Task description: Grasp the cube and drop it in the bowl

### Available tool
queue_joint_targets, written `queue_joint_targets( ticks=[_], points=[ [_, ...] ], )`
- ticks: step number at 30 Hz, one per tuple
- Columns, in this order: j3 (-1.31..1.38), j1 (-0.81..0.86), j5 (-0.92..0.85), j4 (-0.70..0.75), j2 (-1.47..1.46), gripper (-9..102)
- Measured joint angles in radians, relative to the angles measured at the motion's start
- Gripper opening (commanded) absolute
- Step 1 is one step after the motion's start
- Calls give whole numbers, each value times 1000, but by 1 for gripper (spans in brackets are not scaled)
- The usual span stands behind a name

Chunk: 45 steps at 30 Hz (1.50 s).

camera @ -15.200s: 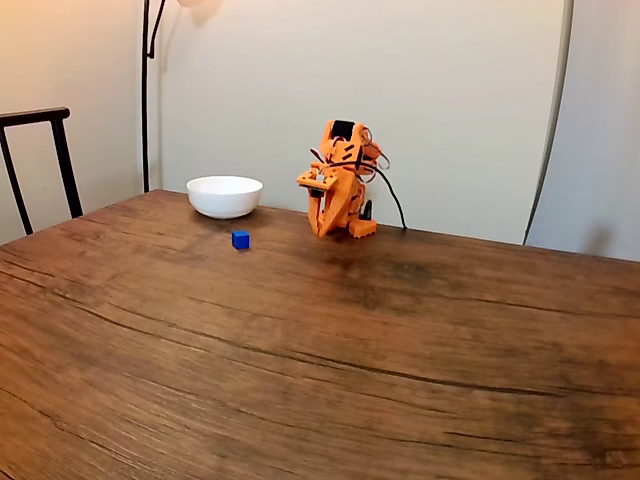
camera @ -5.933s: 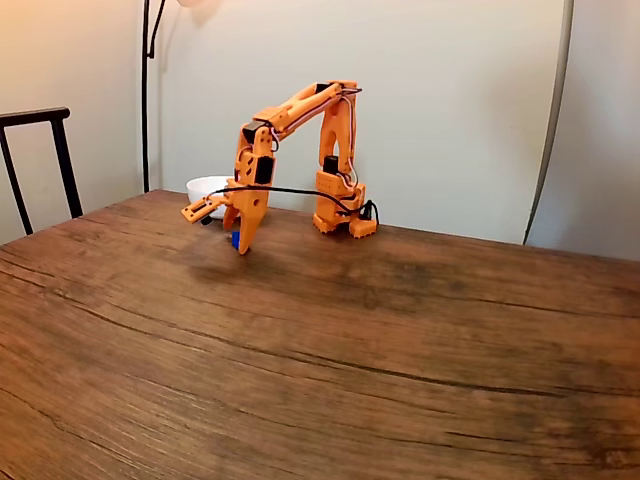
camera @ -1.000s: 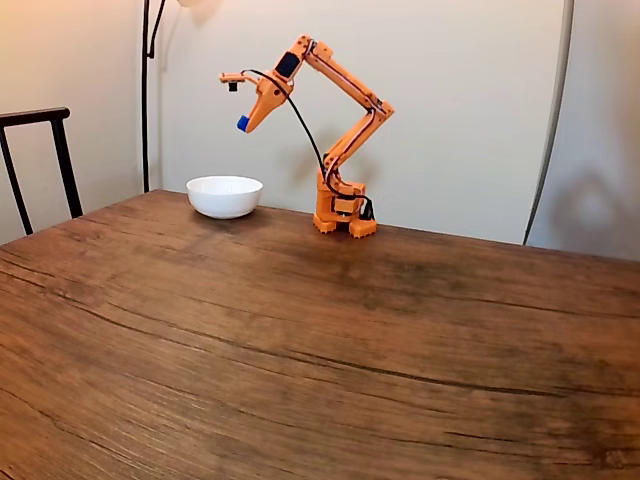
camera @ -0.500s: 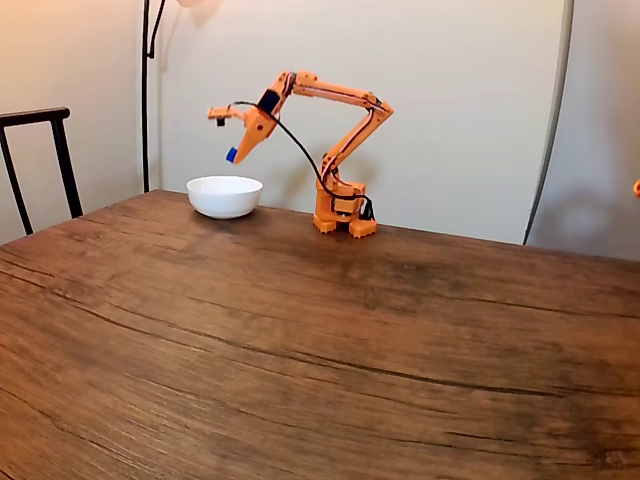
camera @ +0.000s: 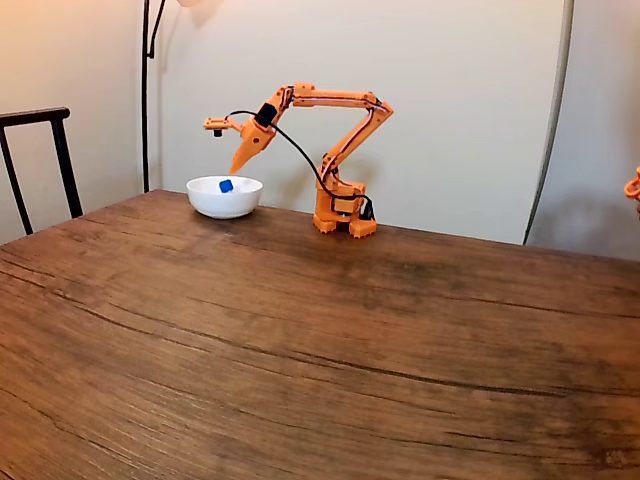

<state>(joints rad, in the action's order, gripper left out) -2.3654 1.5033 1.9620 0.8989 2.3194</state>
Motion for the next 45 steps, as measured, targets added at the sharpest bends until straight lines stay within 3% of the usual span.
queue_joint_targets(
  ticks=[5, 11, 15, 29, 45],
  points=[
    [11, -63, -2, 5, 6, 31],
    [74, -184, -2, 92, 101, 11],
    [81, -278, -5, 192, 216, 6],
    [83, -664, -181, 503, 747, 3],
    [92, -1206, -179, 650, 873, 3]
  ],
)
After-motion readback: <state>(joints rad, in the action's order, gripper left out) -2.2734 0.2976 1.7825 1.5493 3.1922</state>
